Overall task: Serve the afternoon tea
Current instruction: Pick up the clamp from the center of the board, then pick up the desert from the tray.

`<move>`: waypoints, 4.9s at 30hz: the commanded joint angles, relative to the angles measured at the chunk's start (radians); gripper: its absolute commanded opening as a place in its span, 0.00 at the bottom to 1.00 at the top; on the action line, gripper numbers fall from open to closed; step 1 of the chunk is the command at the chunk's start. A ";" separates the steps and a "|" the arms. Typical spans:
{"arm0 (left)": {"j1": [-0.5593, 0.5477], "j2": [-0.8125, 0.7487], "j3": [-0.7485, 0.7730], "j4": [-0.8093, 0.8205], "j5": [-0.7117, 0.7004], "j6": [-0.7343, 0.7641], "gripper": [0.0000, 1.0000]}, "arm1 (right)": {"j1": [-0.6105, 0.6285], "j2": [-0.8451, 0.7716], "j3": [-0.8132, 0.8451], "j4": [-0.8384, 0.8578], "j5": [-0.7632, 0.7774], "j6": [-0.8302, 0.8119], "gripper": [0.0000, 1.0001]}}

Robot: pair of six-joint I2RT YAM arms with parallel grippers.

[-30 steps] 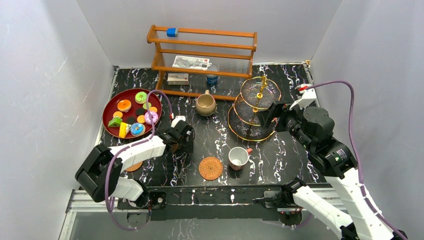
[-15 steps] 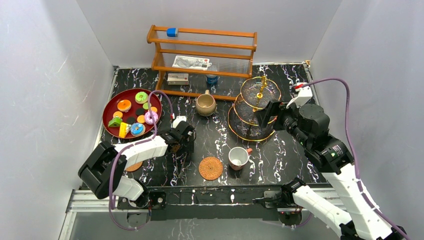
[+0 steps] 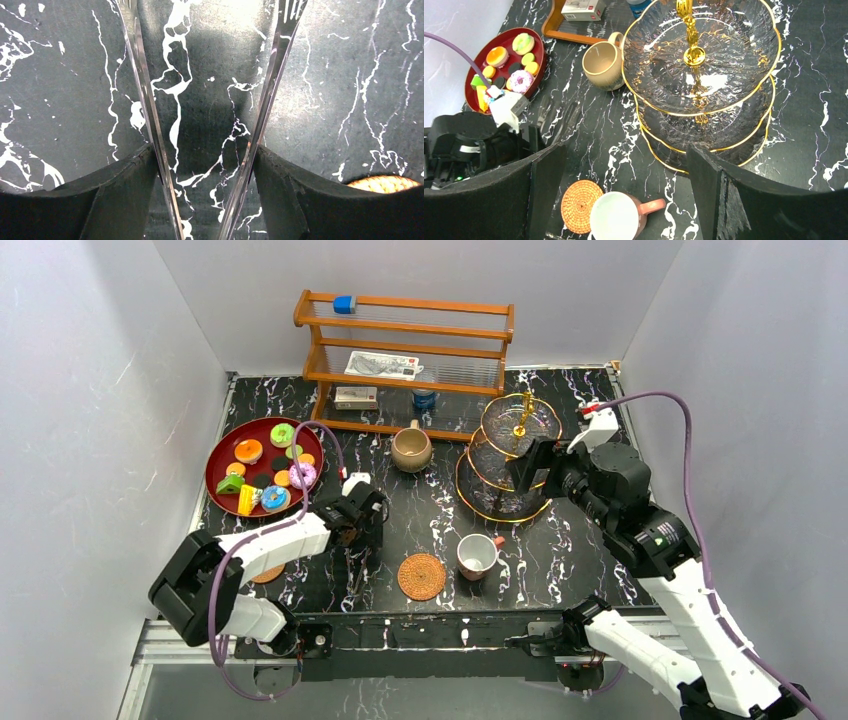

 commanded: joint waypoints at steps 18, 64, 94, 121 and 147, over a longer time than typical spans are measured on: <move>-0.006 -0.153 0.218 -0.203 0.019 0.047 0.65 | 0.004 -0.002 0.001 0.037 0.033 -0.007 0.99; 0.411 -0.163 0.332 -0.331 -0.065 0.233 0.62 | 0.004 -0.016 -0.020 0.037 0.022 -0.007 0.99; 0.480 -0.118 0.340 -0.269 -0.042 0.259 0.61 | 0.004 -0.010 -0.031 0.046 0.022 -0.008 0.99; 0.496 -0.035 0.306 -0.241 -0.033 0.266 0.61 | 0.004 -0.022 -0.031 0.043 0.027 -0.009 0.99; 0.504 -0.173 0.418 -0.312 0.135 0.300 0.48 | 0.004 -0.042 -0.003 0.025 0.038 -0.010 0.99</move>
